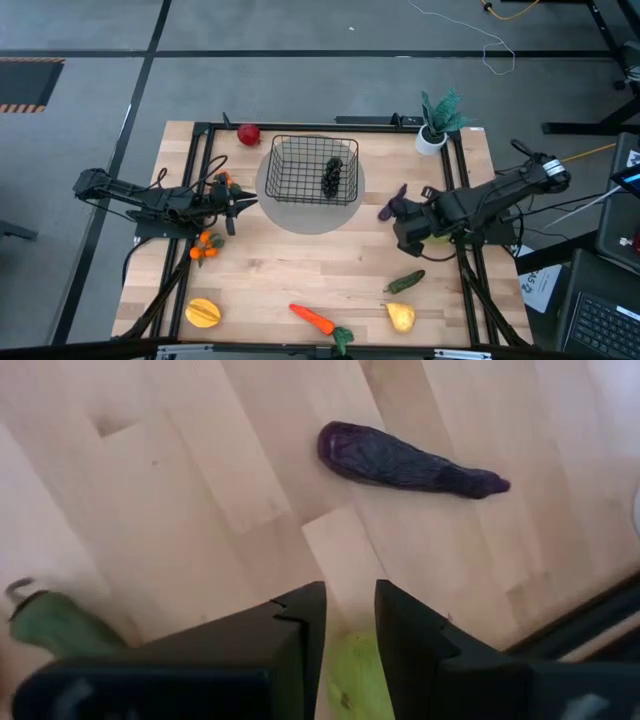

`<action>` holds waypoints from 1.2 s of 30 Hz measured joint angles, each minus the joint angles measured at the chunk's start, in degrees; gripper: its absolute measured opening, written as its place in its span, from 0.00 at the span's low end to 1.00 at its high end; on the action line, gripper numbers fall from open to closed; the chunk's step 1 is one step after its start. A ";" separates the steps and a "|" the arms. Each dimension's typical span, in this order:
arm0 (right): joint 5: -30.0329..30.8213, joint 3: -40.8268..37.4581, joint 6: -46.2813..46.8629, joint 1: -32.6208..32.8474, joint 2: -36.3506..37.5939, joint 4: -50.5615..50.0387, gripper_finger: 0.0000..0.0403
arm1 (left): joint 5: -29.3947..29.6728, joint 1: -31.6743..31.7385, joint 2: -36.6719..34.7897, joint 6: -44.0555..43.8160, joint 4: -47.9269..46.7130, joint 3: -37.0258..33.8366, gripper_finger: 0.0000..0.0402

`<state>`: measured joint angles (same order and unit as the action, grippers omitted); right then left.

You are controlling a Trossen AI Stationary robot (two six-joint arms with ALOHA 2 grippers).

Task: Build produce basket
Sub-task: Put the purple eggplant into the black wire basket

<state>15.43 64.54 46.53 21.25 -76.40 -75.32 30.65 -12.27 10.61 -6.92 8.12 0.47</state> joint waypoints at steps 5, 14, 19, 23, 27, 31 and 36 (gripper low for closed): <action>-0.40 -2.66 -0.29 -2.19 0.02 2.47 0.20 | 0.00 0.00 -0.01 0.00 0.02 0.02 0.16; -0.50 -3.09 -0.33 -3.73 0.02 2.48 0.20 | 0.00 0.00 -0.02 0.00 0.02 0.00 0.16; -0.53 -3.09 -0.29 -3.73 0.02 2.44 0.20 | 0.00 0.00 0.00 0.00 0.02 0.00 0.16; -0.53 -3.09 -0.29 -3.73 0.02 2.44 0.20 | 0.00 0.00 -0.01 0.00 0.02 0.02 0.16; -0.53 -3.09 -0.29 -3.73 0.02 2.44 0.20 | 0.00 0.00 -0.01 0.00 0.02 0.01 0.16; -0.54 -3.09 -0.29 -3.73 0.02 2.44 0.20 | 0.00 0.00 -0.02 0.00 0.02 0.00 0.16; -0.55 -3.09 -0.29 -3.73 0.02 2.42 0.20 | 0.00 0.00 -0.01 0.00 0.02 0.01 0.16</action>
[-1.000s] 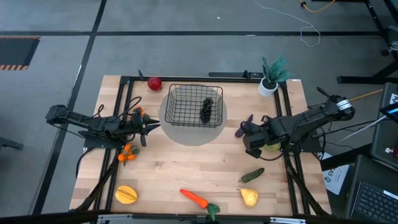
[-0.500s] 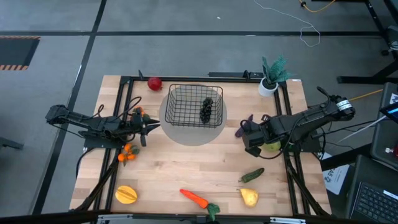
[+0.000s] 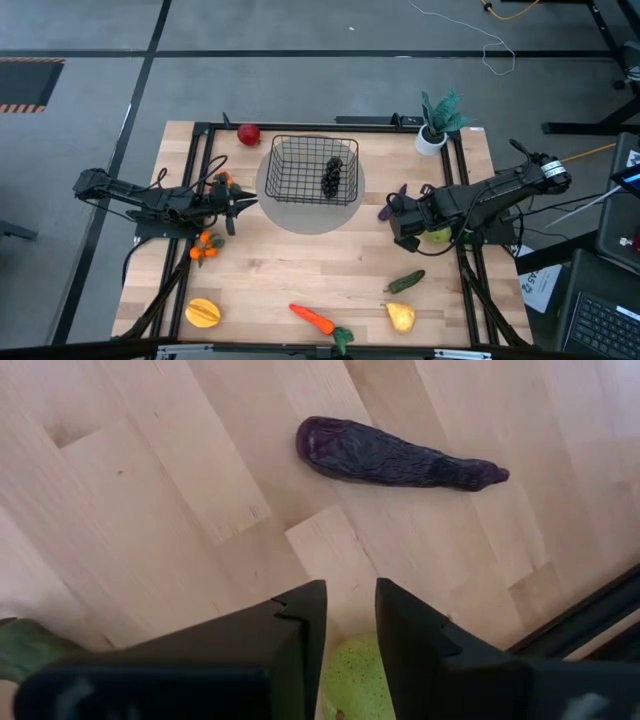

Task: Build produce basket
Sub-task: Put the purple eggplant into the black wire basket

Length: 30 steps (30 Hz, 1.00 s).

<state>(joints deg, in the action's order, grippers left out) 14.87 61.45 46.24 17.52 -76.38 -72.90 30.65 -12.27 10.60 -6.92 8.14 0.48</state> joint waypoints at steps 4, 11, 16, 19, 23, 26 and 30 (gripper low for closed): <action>-0.02 0.00 0.00 0.00 0.00 0.00 0.20 | 0.00 0.00 0.00 0.00 0.00 0.00 0.16; -0.04 0.00 0.00 0.00 0.00 -0.01 0.20 | 0.00 0.00 0.00 0.00 0.00 0.00 0.16; -0.11 0.00 0.00 0.00 0.00 0.00 0.20 | 0.00 0.00 0.01 0.00 0.00 0.01 0.16; -0.04 0.00 -0.24 0.00 0.00 0.00 0.20 | 0.00 0.00 0.00 0.00 0.00 0.01 0.16; 0.23 0.00 -3.25 0.00 0.00 0.05 0.20 | 0.00 0.00 0.00 0.00 0.00 0.00 0.16; 2.17 0.00 -8.46 0.02 0.00 0.62 0.20 | 0.00 0.00 0.00 0.00 0.00 0.00 0.16; 4.83 0.02 -11.31 -0.08 0.00 2.61 0.20 | 0.00 0.00 -0.01 0.00 0.00 -0.01 0.16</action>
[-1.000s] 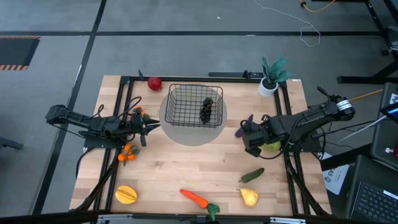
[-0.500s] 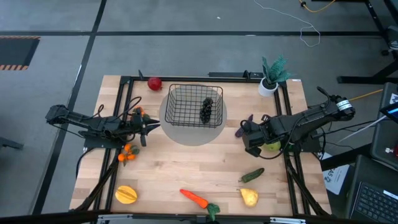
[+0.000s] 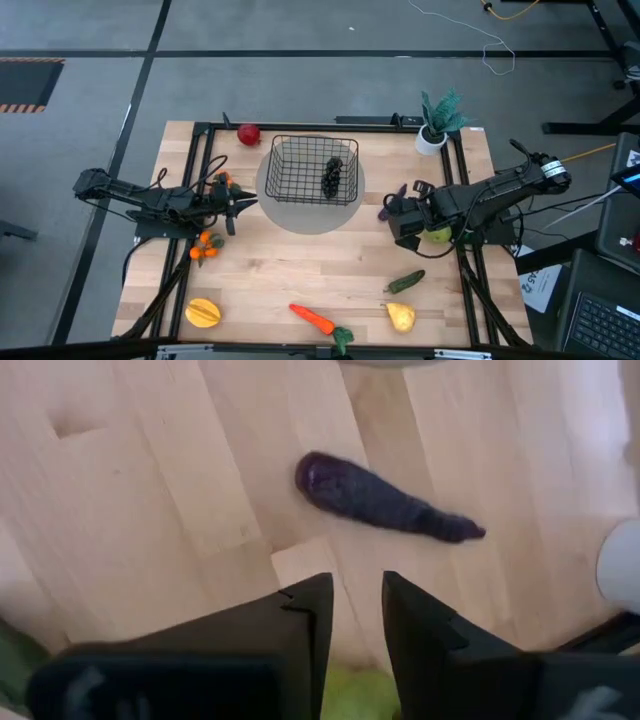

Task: Build produce basket
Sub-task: Put the purple eggplant into the black wire basket

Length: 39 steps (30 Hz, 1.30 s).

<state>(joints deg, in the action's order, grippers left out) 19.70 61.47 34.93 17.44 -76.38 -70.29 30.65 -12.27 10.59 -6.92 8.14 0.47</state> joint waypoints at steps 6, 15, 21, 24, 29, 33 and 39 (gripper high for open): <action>-1.04 0.03 -6.94 -2.02 -0.47 0.57 0.20 | 0.00 0.00 0.00 0.00 0.00 0.02 0.16; -3.25 0.04 -23.18 -7.75 -5.75 1.53 0.36 | 0.00 -0.01 0.01 0.00 0.02 0.02 0.16; -3.23 0.04 -42.46 -9.80 -11.47 3.90 0.54 | 0.02 0.00 0.00 0.00 0.02 0.00 0.16; -3.22 0.04 -50.52 -10.25 -14.93 4.29 0.57 | 0.02 0.00 0.02 0.00 0.02 0.01 0.16; -0.78 0.04 -54.75 -10.98 -20.83 5.07 0.57 | 0.00 0.00 0.00 0.00 0.02 0.02 0.16; 1.58 0.04 -56.15 -11.48 -25.19 5.10 0.56 | 0.00 0.00 0.00 0.00 0.02 0.00 0.16; 1.47 0.04 -56.17 -12.55 -30.67 5.32 0.56 | 0.00 0.00 0.01 0.01 0.02 0.01 0.16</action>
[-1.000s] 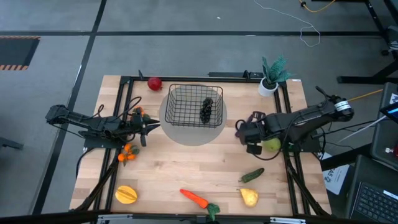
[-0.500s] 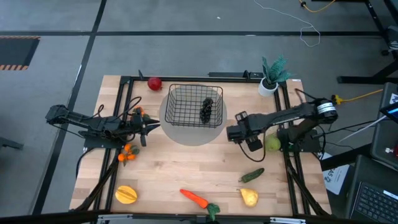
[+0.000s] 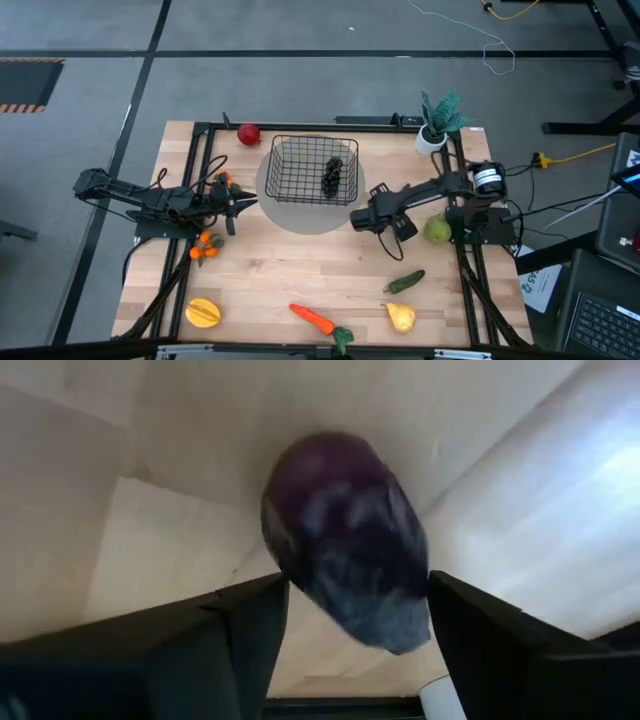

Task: Build produce basket
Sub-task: Put the purple eggplant into the black wire basket

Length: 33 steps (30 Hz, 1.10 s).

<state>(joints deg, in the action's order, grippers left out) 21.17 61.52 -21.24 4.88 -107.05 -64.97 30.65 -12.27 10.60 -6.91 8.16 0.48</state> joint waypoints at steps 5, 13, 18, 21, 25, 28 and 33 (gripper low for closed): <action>-0.22 0.00 0.08 0.00 -2.94 0.34 0.56 | 0.00 0.00 -0.01 0.01 0.00 0.00 0.16; -1.73 0.01 5.02 0.44 -4.03 -0.48 0.42 | 0.01 0.00 0.01 0.01 -0.01 -0.01 0.16; -1.81 0.00 8.96 1.60 -3.97 -3.58 0.28 | 0.00 0.00 0.01 0.01 0.00 0.00 0.16; -1.51 0.03 10.63 2.93 -3.95 -7.24 0.28 | 0.02 0.00 0.00 0.01 0.00 0.00 0.16; 2.13 1.59 13.52 5.28 -3.95 -14.34 0.28 | 0.00 0.00 0.01 0.01 -0.01 -0.01 0.16; 10.24 4.17 16.85 7.11 -3.95 -21.19 0.28 | 0.00 0.00 0.01 0.01 -0.01 -0.01 0.16; 16.66 8.85 23.31 8.62 -2.59 -24.29 0.28 | 0.01 0.00 -0.01 0.01 0.00 0.01 0.16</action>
<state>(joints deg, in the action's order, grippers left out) 37.83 70.36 2.07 13.50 -109.64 -89.26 30.67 -12.27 10.59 -6.90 8.16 0.49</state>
